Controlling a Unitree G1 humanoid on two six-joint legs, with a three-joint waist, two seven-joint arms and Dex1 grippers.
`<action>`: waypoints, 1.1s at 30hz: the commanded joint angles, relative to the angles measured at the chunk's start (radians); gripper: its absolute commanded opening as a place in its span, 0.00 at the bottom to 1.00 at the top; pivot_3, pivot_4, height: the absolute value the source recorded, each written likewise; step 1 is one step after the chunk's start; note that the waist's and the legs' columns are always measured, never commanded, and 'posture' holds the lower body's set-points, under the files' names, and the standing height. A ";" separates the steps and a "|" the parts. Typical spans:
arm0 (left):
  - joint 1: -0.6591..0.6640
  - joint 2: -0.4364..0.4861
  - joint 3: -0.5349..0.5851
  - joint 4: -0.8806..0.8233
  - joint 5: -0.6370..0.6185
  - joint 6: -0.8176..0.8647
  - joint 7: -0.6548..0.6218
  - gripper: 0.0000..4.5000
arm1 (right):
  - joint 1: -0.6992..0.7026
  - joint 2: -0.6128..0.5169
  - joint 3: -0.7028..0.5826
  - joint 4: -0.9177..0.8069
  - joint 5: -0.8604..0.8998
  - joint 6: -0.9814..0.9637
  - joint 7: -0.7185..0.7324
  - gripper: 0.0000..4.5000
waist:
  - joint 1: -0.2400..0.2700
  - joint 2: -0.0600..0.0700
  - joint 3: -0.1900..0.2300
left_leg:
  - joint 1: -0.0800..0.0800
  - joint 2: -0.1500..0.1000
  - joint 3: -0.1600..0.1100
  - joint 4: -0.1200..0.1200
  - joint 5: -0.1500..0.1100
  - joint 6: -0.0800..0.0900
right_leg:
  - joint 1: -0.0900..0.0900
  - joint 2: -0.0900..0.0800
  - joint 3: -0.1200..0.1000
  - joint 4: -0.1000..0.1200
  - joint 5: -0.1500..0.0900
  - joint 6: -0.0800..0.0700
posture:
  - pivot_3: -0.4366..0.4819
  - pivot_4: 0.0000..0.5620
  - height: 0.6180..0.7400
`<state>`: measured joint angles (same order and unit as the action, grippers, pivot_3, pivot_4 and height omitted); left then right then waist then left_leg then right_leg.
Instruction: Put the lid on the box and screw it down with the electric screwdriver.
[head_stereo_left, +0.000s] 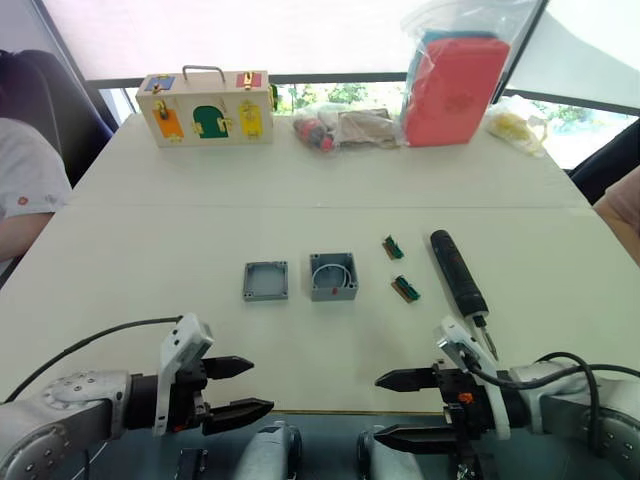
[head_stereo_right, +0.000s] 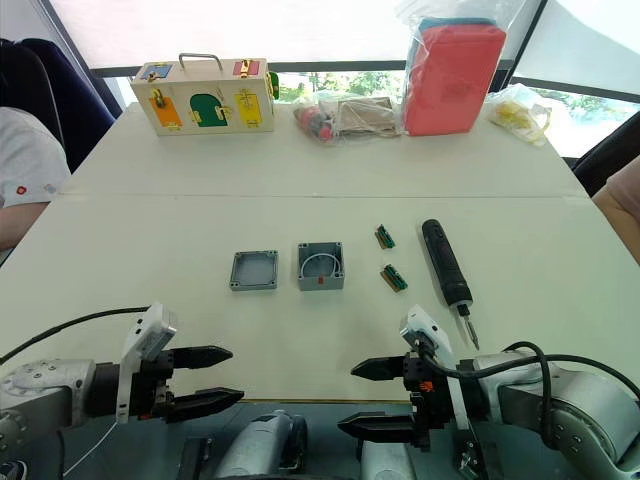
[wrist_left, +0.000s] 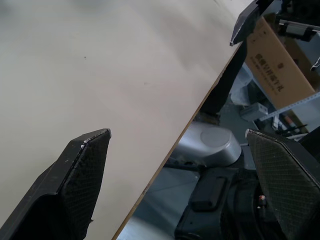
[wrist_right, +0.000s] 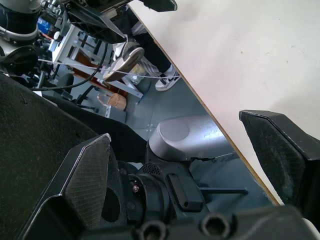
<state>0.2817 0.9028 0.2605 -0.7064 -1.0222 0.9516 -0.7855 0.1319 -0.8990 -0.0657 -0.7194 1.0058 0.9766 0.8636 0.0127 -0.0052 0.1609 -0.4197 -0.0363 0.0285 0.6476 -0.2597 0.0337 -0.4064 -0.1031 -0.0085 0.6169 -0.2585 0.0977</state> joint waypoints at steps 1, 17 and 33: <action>-0.006 0.015 0.031 -0.006 -0.031 0.002 -0.012 0.99 | -0.012 -0.004 -0.006 -0.025 0.021 -0.008 -0.001 1.00 | 0.000 0.000 0.000 | 0.000 0.000 0.000 0.000 0.000 0.000 | 0.000 0.000 0.000 0.000 0.000 0.000 | 0.48 0.27 1.00; -0.144 -0.022 0.028 0.061 0.081 -0.053 0.115 0.99 | -0.154 0.077 0.005 0.069 -0.034 -0.057 -0.092 1.00 | 0.000 0.000 0.000 | 0.000 0.000 0.000 0.000 0.000 0.000 | 0.000 0.000 0.000 0.000 0.000 0.000 | 0.48 0.27 1.00; -0.982 0.034 -0.344 0.421 0.287 -0.035 -0.117 0.99 | -0.395 0.132 -0.102 0.043 0.294 0.049 -0.447 1.00 | 0.000 -0.006 0.003 | -0.007 -0.001 -0.002 0.004 0.002 -0.001 | -0.004 0.001 -0.003 0.002 0.004 0.004 | 0.48 0.27 1.00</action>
<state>-0.6481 0.9383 -0.0106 -0.3121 -0.7843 0.9448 -0.8201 -0.2521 -0.7633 -0.1572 -0.6437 1.2883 1.0409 0.4362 0.0124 -0.0109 0.1638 -0.4243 -0.0373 0.0269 0.6508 -0.2583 0.0337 -0.4076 -0.1022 -0.0115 0.6185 -0.2555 0.1001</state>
